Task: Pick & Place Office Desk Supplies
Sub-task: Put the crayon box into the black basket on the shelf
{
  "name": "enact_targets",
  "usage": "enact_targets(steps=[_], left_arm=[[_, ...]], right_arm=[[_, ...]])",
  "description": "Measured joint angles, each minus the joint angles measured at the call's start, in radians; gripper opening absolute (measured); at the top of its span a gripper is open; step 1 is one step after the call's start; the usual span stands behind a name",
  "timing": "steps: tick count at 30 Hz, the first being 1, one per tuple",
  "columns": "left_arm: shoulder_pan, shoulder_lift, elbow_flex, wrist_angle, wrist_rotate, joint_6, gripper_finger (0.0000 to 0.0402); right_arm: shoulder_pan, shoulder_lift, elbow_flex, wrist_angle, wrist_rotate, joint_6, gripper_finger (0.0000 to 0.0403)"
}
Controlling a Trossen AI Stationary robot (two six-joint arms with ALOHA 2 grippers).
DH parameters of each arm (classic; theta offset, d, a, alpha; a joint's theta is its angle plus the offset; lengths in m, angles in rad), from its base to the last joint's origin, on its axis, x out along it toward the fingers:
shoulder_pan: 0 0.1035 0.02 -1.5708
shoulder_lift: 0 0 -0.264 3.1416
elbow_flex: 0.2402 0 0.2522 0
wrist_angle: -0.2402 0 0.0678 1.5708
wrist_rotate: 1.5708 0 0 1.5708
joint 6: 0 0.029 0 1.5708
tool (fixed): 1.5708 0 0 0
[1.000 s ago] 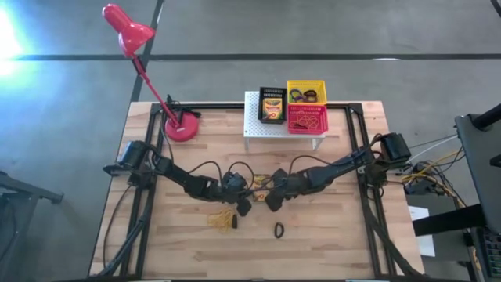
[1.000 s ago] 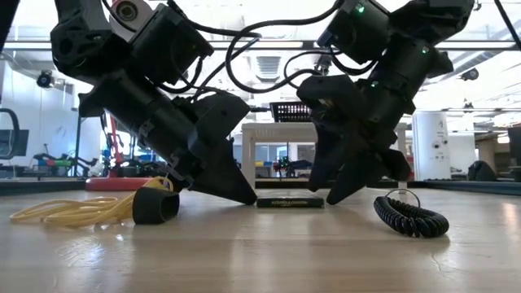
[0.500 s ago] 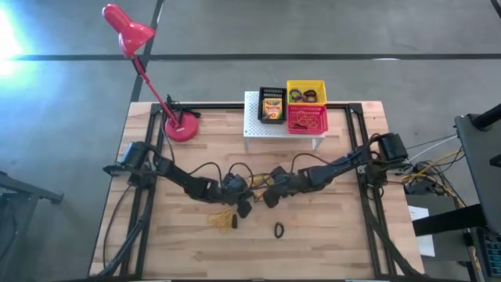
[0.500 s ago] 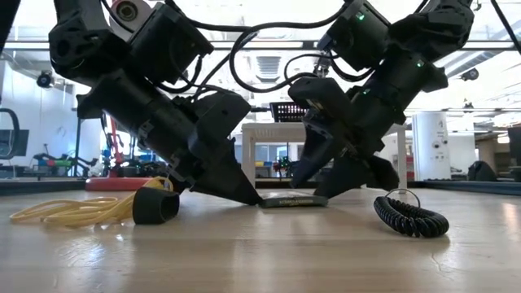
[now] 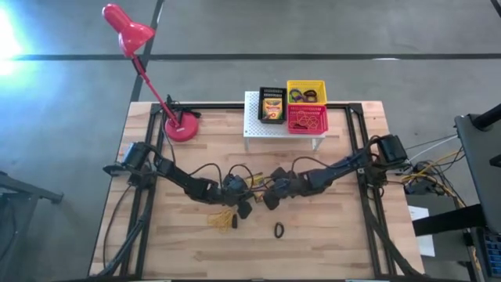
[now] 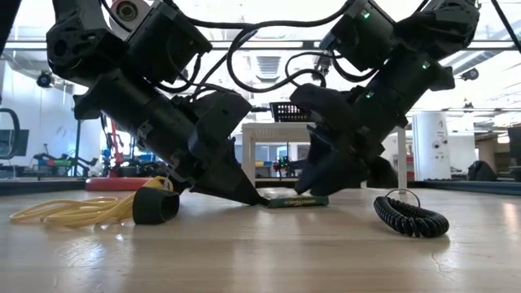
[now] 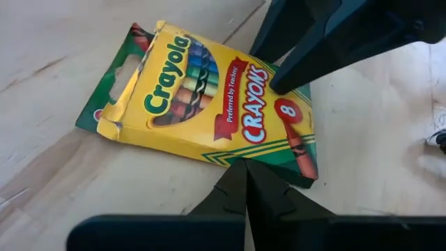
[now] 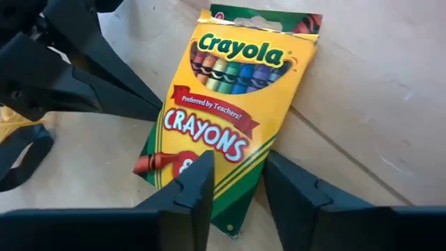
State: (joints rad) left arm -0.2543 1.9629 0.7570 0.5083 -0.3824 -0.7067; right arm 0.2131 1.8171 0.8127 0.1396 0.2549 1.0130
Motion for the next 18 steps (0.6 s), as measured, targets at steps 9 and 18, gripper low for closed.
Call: enact_targets(steps=[9, 18], left_arm=[[0.000, -0.056, 0.001, 0.004, 0.012, 0.000, 0.0003], [0.003, -0.218, 0.006, -0.222, -0.010, 0.001, 0.0003]], right_arm=[[0.043, -0.010, -0.015, -0.030, 0.057, 0.010, 0.0053], [0.078, -0.041, -0.037, -0.032, 0.134, -0.006, 0.0037]])
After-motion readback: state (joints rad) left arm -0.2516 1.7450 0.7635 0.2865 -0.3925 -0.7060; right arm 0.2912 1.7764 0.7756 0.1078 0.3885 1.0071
